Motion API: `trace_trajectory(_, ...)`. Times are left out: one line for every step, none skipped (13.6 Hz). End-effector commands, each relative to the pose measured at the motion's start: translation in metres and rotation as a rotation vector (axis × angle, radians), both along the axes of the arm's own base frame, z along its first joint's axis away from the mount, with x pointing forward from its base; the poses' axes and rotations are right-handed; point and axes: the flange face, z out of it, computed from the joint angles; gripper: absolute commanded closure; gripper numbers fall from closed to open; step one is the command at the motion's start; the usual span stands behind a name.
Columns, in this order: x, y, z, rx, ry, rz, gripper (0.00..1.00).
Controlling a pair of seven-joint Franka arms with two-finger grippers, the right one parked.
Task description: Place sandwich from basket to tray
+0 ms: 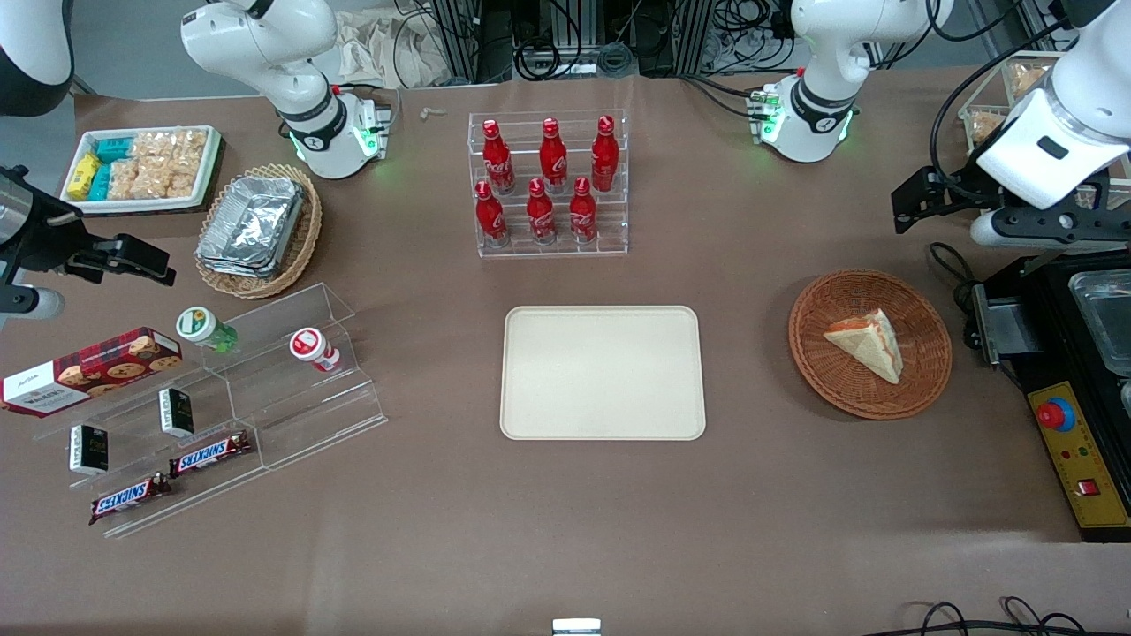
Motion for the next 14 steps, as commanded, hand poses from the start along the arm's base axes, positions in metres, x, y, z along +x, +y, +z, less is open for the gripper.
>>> trace_trajectory(-0.007, -0.001, 0.005, 0.016, 0.031, 0.009, 0.00)
trace_trajectory(-0.007, -0.001, 0.005, 0.016, 0.032, 0.009, 0.00)
trace_trajectory(-0.007, -0.001, 0.006, 0.016, 0.030, 0.011, 0.00)
trace_trajectory(-0.007, 0.000, 0.006, 0.017, 0.030, 0.011, 0.00)
trace_trajectory(-0.006, 0.000, 0.005, 0.029, 0.031, 0.011, 0.00)
trace_trajectory(-0.007, 0.001, 0.005, 0.040, 0.030, 0.007, 0.00)
trace_trajectory(-0.007, 0.001, 0.005, 0.040, 0.030, 0.002, 0.00)
trace_trajectory(-0.007, 0.001, 0.005, 0.039, 0.031, 0.002, 0.00)
trace_trajectory(-0.008, 0.001, 0.005, 0.038, 0.031, 0.004, 0.00)
trace_trajectory(-0.009, 0.002, 0.005, 0.039, 0.038, 0.010, 0.00)
trace_trajectory(-0.011, 0.003, 0.003, 0.043, 0.047, 0.011, 0.00)
trace_trajectory(-0.012, 0.006, 0.002, 0.050, 0.051, 0.021, 0.00)
trace_trajectory(-0.015, 0.008, 0.003, 0.053, 0.047, 0.035, 0.00)
trace_trajectory(-0.016, 0.010, 0.001, 0.056, 0.052, 0.053, 0.00)
